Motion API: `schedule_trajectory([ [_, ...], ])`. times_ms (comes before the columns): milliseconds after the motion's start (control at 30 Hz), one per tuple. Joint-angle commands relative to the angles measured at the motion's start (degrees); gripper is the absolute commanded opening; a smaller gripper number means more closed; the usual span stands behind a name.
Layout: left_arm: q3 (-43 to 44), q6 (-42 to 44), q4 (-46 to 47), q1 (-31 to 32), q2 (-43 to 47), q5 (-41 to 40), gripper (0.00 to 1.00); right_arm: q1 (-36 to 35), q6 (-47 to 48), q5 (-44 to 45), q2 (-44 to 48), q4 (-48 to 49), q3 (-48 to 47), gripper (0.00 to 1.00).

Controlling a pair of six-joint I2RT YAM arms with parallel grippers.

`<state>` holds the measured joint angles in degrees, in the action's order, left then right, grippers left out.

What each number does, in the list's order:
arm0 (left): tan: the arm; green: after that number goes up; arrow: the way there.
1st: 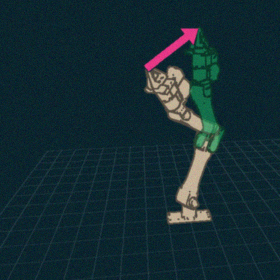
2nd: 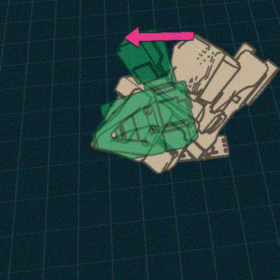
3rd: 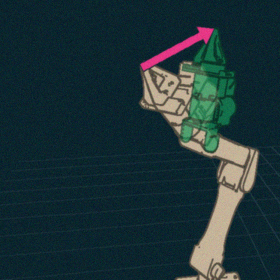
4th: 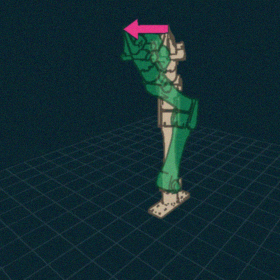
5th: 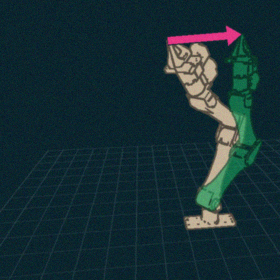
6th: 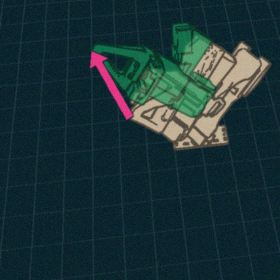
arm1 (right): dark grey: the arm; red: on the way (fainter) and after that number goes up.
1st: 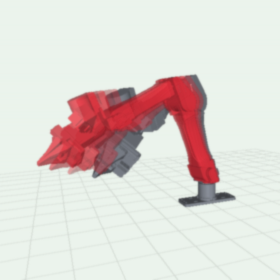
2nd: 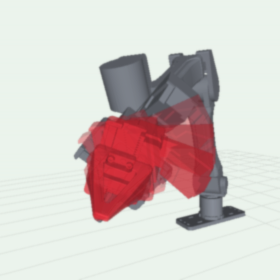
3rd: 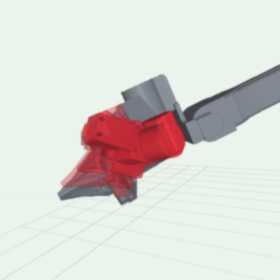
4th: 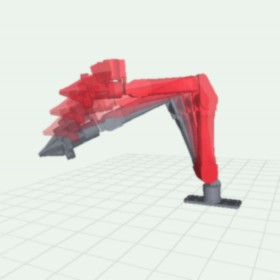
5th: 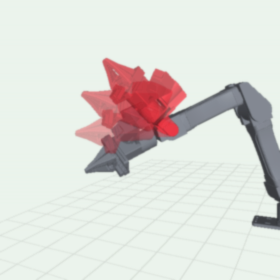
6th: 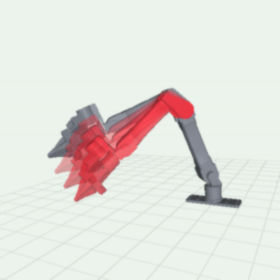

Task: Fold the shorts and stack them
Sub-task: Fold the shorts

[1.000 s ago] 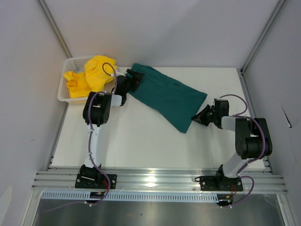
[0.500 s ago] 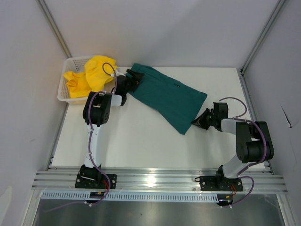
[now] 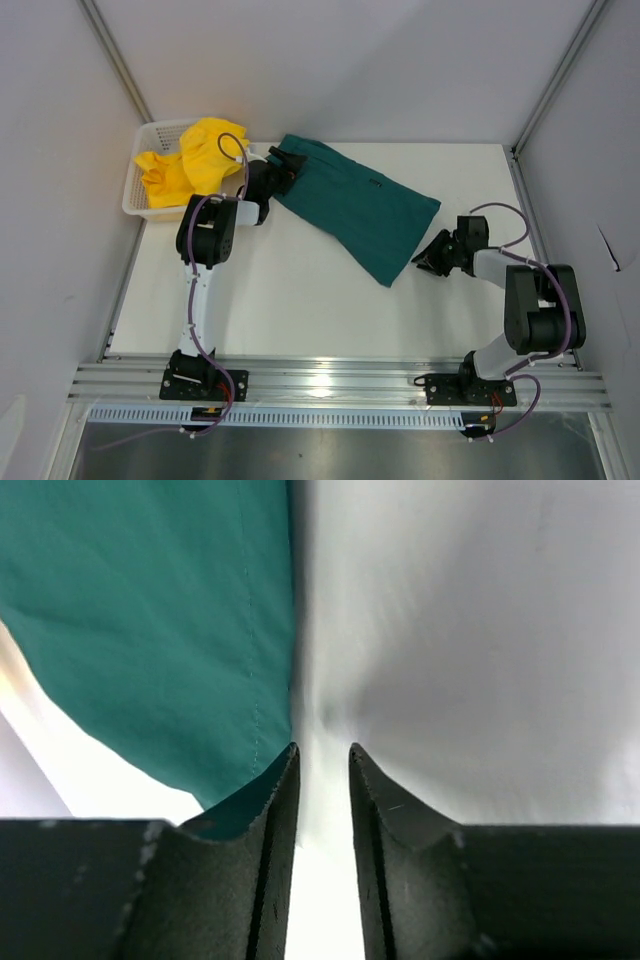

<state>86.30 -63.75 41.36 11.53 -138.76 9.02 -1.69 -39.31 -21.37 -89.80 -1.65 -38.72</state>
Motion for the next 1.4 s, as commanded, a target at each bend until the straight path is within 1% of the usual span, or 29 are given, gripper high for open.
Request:
schedule_trajectory([
  [0,-0.70,3.36,-3.13,-0.28,1.74,-2.07,0.99,0.64,3.18,4.22,3.74,-5.72,-3.81,0.30],
  [33,-0.61,3.45,-3.39,-0.28,1.82,-1.72,0.99,0.47,4.06,5.53,4.45,-6.43,-4.17,0.31],
  [67,-0.87,3.37,-3.57,-0.28,2.52,-1.55,0.99,0.46,4.33,6.33,5.24,-7.31,-5.13,0.40],
  [133,-1.84,2.84,-3.13,-0.28,3.58,-0.85,0.99,-0.06,5.20,7.91,7.53,-8.98,-5.84,0.48],
  [267,-4.30,3.10,-4.44,-0.28,8.58,1.17,0.99,-3.22,6.17,7.48,9.91,-8.20,-7.86,0.58],
  [300,-5.17,3.28,-5.67,-0.28,11.12,1.44,0.99,-4.27,6.44,6.87,9.73,-6.98,-9.43,0.58],
  [400,-7.45,3.54,-8.74,-0.28,15.17,2.93,0.99,-8.49,6.61,3.71,5.18,-6.09,-13.65,0.57],
  [433,-8.33,3.80,-9.89,-0.28,18.06,3.20,0.99,-10.42,6.44,3.26,3.51,-6.17,-16.97,0.57],
  [467,-8.69,4.15,-10.94,-0.28,19.56,3.64,0.99,-11.30,6.53,2.82,0.01,-6.17,-18.66,0.55],
  [500,-9.83,5.03,-12.17,-0.37,21.06,4.16,0.99,-12.10,6.53,1.95,-1.59,-5.74,-20.33,0.54],
  [567,-11.50,6.00,-13.76,-0.37,26.24,4.17,0.99,-14.20,6.09,1.07,-6.67,-5.12,-24.72,0.53],
  [633,-12.73,7.32,-17.53,-0.37,29.49,4.17,0.99,-15.26,5.65,-0.34,-10.29,-4.85,-27.80,0.50],
  [667,-12.74,7.84,-18.94,-0.37,32.38,4.08,0.99,-16.05,5.56,-0.87,-12.14,-5.11,-31.03,0.49],
  [700,-12.91,8.54,-21.82,-0.37,33.80,3.91,0.99,-16.41,5.47,-1.31,-15.90,-5.90,-32.54,0.49],
  [767,-13.70,9.08,-23.78,-0.37,37.40,4.17,0.99,-17.11,5.56,-1.31,-19.52,-7.22,-36.58,0.47],
  [800,-13.88,9.69,-25.79,-0.28,38.73,4.08,0.99,-17.64,5.65,-0.96,-22.76,-8.97,-37.65,0.47],
  [900,-14.14,12.23,-30.70,-0.28,43.02,2.15,0.99,-18.34,6.35,1.32,-26.82,-13.09,-39.93,0.47],
  [967,-14.49,13.47,-33.87,-0.28,44.88,0.22,0.99,-18.87,8.10,4.47,-27.27,-15.83,-40.12,0.47],
  [1100,-15.55,15.58,-37.14,-0.28,49.19,-1.81,0.99,-20.19,12.93,10.81,-24.64,-22.86,-36.44,0.48],
  [1167,-17.04,15.84,-37.93,-0.28,50.33,-2.25,0.99,-21.15,15.91,12.74,-21.75,-25.23,-34.42,0.47],
  [1200,-17.74,16.02,-38.02,-0.19,51.56,-2.34,0.99,-21.33,16.63,15.54,-20.60,-27.25,-33.19,0.47],
  [1300,-19.50,16.64,-38.20,0.16,53.32,-4.00,0.99,-21.25,19.62,19.16,-14.89,-29.81,-26.69,0.47],
  [1367,-20.99,17.07,-38.29,0.51,54.91,-4.97,0.99,-19.93,20.41,21.27,-10.43,-32.00,-22.03,0.46],
])
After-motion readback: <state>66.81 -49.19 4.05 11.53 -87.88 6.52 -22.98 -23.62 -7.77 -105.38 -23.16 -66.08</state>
